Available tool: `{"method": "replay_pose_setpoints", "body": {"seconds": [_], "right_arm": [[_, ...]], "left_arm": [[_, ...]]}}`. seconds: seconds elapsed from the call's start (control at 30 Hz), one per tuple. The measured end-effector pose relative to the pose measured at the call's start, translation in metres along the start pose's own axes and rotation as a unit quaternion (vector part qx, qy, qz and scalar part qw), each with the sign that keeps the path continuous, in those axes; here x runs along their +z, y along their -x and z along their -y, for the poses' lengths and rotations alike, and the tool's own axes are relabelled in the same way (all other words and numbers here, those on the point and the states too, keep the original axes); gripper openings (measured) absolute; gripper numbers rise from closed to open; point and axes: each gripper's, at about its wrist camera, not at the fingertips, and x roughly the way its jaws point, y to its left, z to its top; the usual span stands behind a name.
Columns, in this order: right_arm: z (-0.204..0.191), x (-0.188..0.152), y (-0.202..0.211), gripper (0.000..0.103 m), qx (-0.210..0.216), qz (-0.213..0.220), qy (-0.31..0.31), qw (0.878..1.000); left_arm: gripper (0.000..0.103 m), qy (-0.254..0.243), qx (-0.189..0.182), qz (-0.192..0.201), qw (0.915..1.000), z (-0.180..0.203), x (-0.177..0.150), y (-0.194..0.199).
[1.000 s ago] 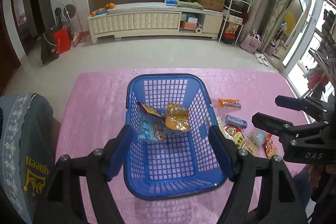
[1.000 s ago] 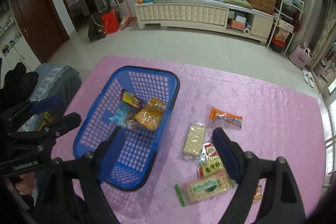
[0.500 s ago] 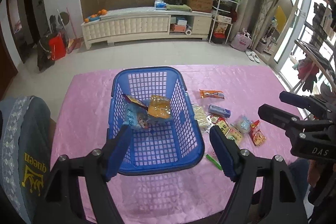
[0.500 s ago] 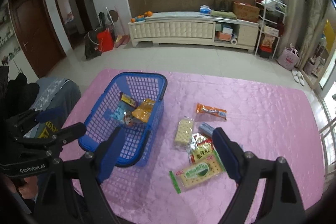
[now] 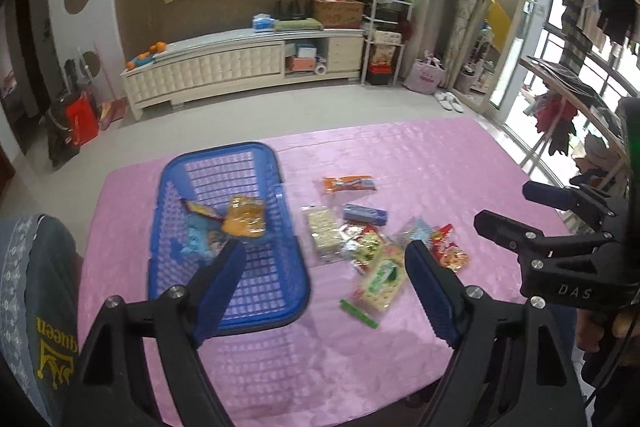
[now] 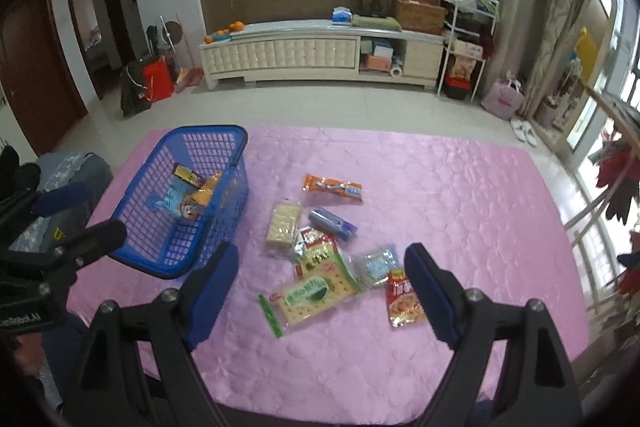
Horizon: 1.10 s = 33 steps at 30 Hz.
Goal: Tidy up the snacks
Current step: 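Withdraw both tools from the basket toward the remaining snacks, then lower the left tool onto the green-labelled cracker pack while the right tool approaches the red snack bag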
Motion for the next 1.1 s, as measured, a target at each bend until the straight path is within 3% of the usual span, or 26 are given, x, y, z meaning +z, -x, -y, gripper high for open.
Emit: {"method": "replay_pose_setpoints", "body": {"seconds": [0.27, 0.4, 0.63, 1.1], "right_arm": [[0.037, -0.029, -0.014, 0.088, -0.041, -0.023, 0.016, 0.999], [0.056, -0.050, -0.026, 0.088, -0.039, -0.036, 0.002, 0.999], [0.080, -0.083, -0.049, 0.088, -0.020, -0.056, -0.027, 0.998], [0.099, -0.108, -0.109, 0.088, -0.018, -0.087, -0.043, 0.995]], "left_arm": [[0.080, -0.065, -0.013, -0.022, 0.9976, 0.043, -0.008, -0.039], [0.080, -0.102, -0.014, -0.041, 0.9939, 0.062, -0.027, -0.065], [0.080, -0.120, -0.042, -0.079, 0.9888, 0.080, -0.059, -0.105], [0.080, -0.131, -0.051, -0.158, 0.9774, 0.082, -0.067, -0.192]]}}
